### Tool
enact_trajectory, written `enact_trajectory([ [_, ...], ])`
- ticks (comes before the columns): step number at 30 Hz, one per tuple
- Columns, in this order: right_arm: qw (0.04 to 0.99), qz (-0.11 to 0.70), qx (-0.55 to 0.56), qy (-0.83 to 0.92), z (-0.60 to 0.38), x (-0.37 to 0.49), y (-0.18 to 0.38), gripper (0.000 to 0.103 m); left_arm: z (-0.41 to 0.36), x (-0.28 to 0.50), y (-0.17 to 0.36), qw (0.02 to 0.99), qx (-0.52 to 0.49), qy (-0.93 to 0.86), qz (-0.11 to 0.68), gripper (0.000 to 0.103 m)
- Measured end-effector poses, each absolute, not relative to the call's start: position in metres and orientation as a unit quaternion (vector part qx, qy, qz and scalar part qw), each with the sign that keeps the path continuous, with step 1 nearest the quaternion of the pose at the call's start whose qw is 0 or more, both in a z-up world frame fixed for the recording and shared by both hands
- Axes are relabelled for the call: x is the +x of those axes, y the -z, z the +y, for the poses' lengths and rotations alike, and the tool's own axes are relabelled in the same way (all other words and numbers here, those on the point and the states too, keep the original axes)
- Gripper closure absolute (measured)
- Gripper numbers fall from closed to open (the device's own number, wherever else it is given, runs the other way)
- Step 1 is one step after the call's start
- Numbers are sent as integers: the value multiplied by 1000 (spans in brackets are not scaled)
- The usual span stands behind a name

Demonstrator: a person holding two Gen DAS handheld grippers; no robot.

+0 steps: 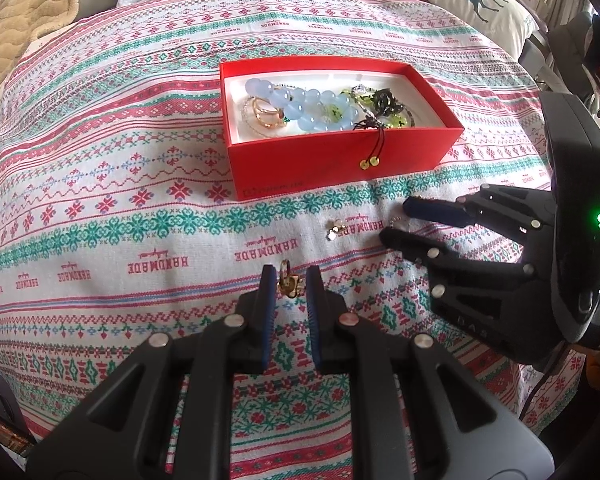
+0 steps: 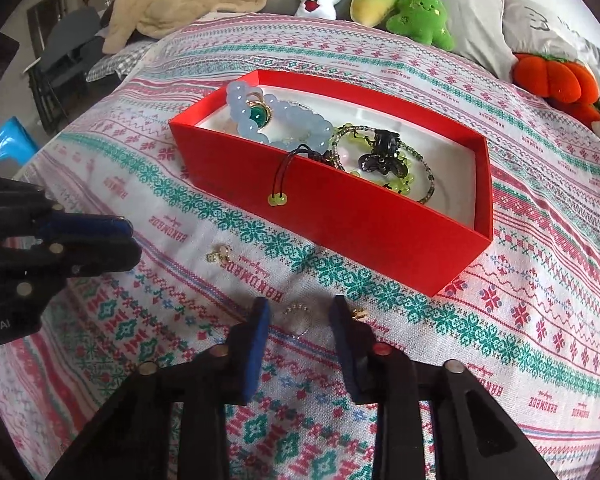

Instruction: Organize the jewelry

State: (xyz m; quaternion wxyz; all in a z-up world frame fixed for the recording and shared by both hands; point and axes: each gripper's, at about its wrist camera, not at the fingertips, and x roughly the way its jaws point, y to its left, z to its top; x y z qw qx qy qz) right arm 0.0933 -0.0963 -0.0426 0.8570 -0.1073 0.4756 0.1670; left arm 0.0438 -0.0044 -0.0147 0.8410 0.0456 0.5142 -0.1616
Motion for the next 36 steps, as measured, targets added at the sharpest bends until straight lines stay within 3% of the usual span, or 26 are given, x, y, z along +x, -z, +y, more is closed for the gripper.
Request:
enact_trajectory([
  [1, 856, 477, -108, -169, -96, 93, 43, 88, -4, 44, 15, 841, 45, 161, 514, 87],
  [5, 855, 475, -119, -173, -94, 88, 43, 88, -5, 45, 14, 842, 44, 162, 513, 87],
  [26, 891, 425, -36, -156, -129, 116, -27, 88, -8, 87, -36, 876, 3, 172, 451, 87],
  [36, 890, 434, -10, -141, -136, 150, -24, 87, -32, 121, -29, 884, 1, 164, 439, 87],
])
